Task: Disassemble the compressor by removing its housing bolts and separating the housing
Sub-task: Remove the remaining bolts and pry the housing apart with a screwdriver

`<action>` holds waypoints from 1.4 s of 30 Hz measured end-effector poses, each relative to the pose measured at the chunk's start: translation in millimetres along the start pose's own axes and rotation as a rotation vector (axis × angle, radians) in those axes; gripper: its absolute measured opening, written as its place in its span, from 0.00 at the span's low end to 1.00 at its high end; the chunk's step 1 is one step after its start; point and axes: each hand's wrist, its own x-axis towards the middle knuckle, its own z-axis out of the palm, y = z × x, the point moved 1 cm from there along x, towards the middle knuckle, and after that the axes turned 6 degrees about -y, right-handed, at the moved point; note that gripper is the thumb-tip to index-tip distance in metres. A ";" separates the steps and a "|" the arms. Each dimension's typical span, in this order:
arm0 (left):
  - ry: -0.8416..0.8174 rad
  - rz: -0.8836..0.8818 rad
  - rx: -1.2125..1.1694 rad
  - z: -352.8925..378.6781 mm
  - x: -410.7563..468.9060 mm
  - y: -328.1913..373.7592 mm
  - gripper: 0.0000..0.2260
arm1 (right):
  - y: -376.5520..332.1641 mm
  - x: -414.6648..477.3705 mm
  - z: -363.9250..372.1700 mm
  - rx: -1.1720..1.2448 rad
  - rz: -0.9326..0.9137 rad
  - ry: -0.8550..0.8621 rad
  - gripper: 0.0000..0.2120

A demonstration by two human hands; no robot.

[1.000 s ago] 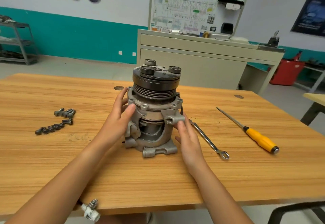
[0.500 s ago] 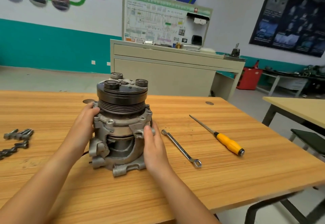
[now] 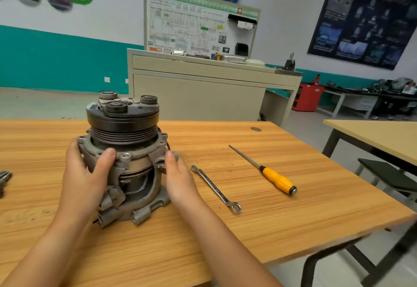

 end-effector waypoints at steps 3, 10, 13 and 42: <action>0.008 0.006 0.067 -3.8 2.7 -2.2 0.19 | 9.0 -0.4 -30.1 -0.302 -0.130 0.065 0.23; -0.006 -0.067 -0.008 -4.1 1.5 -1.1 0.23 | 71.0 10.1 -187.0 -0.983 0.385 0.479 0.24; -0.032 -0.128 -0.038 -7.0 -8.5 4.1 0.27 | 95.9 9.1 -208.7 -1.228 0.437 0.434 0.16; -0.066 -0.044 0.138 -25.1 -56.4 -11.6 0.12 | -25.0 -157.6 -58.2 -0.989 -0.222 0.087 0.23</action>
